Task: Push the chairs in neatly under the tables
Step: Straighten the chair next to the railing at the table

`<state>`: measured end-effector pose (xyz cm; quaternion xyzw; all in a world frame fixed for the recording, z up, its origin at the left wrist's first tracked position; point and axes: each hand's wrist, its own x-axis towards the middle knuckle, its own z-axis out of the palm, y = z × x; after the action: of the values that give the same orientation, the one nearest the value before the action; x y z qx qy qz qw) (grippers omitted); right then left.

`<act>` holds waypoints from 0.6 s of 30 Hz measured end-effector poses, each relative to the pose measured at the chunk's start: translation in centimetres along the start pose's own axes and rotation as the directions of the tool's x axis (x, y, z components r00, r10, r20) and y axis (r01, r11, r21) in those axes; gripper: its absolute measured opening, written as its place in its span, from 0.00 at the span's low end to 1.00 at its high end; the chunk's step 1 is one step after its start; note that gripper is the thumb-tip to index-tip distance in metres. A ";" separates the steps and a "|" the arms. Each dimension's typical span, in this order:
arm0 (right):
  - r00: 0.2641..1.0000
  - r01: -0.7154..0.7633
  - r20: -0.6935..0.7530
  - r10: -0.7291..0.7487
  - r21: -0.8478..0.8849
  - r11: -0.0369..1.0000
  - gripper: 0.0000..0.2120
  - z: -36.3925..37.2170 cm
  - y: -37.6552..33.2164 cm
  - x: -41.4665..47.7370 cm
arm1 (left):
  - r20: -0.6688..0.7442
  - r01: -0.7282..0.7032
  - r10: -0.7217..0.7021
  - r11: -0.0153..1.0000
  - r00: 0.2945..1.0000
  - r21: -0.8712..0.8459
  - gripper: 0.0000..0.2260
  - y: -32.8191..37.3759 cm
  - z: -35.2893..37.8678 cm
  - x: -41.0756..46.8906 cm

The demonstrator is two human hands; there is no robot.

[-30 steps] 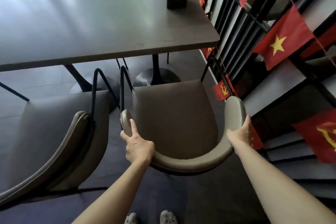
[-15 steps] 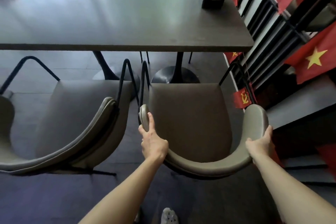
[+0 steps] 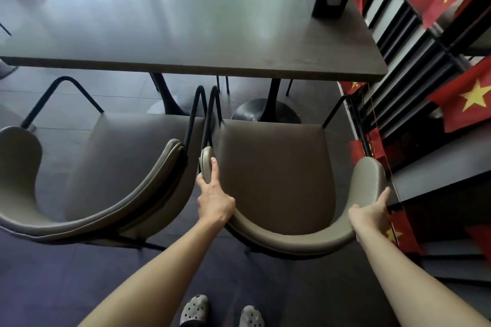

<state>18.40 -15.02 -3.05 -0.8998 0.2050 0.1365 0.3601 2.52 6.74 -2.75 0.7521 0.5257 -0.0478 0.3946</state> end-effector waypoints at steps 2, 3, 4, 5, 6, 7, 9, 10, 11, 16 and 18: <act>1.000 -0.003 0.000 0.003 -0.008 1.000 0.40 0.2 0.0 0.2 | -0.004 0.002 -0.002 1.000 1.000 -0.005 0.43 0.1 0.0 0.1; 1.000 -0.001 -0.002 0.001 -0.016 1.000 0.40 0.3 0.0 0.3 | -0.009 0.000 0.000 1.000 1.000 -0.009 0.44 0.2 0.0 0.2; 1.000 0.002 -0.001 -0.002 -0.030 1.000 0.40 0.3 -0.1 0.5 | -0.015 -0.003 0.003 1.000 1.000 -0.017 0.44 0.2 0.0 0.3; 1.000 0.009 -0.002 -0.009 -0.038 0.999 0.40 0.4 -0.1 0.7 | -0.018 -0.004 0.004 1.000 1.000 -0.026 0.44 0.3 0.1 0.4; 1.000 0.014 -0.003 -0.014 -0.047 0.999 0.40 0.5 -0.3 0.8 | -0.022 -0.005 0.005 0.999 1.000 -0.034 0.44 0.3 0.1 0.5; 1.000 0.016 -0.004 -0.017 -0.051 0.999 0.40 0.5 -0.4 0.9 | -0.023 -0.006 0.005 0.999 1.000 -0.039 0.44 0.4 0.2 0.5; 1.000 0.023 -0.001 -0.023 -0.054 0.998 0.40 0.6 -0.5 1.1 | -0.023 -0.003 0.002 0.999 1.000 -0.053 0.44 0.5 0.2 0.4; 1.000 0.024 0.001 -0.024 -0.063 0.998 0.40 0.6 -0.5 1.0 | -0.023 -0.004 0.003 0.998 1.000 -0.058 0.44 0.5 0.3 0.4; 1.000 0.026 -0.003 -0.026 -0.067 0.997 0.40 0.6 -0.5 1.1 | -0.023 -0.004 0.003 0.998 1.000 -0.066 0.43 0.4 0.3 0.4; 0.999 0.034 -0.010 -0.035 -0.124 0.992 0.40 0.8 -0.4 1.4 | -0.019 -0.018 0.016 0.995 1.000 -0.102 0.42 0.3 0.4 0.3; 0.999 0.036 -0.012 -0.038 -0.134 0.990 0.40 0.9 -0.3 1.6 | -0.023 -0.031 0.028 0.993 0.999 -0.110 0.41 0.3 0.5 0.3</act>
<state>19.88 -14.66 -4.11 -0.9267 0.1811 0.1366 0.2997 3.05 6.65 -3.08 0.7373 0.5204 -0.0049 0.4307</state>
